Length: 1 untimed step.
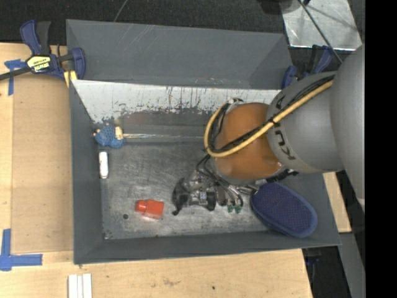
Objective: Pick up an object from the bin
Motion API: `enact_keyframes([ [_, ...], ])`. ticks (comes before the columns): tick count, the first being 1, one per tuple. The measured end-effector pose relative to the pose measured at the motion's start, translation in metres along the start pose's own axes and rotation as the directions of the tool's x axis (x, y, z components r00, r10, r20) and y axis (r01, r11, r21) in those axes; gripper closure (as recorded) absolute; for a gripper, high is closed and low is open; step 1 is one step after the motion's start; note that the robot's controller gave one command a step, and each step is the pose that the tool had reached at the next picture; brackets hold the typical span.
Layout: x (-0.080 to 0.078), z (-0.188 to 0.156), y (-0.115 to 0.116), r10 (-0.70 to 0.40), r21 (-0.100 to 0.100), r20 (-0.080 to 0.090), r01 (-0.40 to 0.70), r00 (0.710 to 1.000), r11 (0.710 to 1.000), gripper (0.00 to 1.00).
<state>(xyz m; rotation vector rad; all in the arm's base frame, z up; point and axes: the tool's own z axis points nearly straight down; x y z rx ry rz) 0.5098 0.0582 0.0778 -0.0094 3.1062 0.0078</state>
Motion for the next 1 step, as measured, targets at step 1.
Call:
enact_keyframes([
  [1,-0.0237,-0.171,-0.0081,-0.319,-0.004,-0.024,0.319,0.947,0.948,1.0],
])
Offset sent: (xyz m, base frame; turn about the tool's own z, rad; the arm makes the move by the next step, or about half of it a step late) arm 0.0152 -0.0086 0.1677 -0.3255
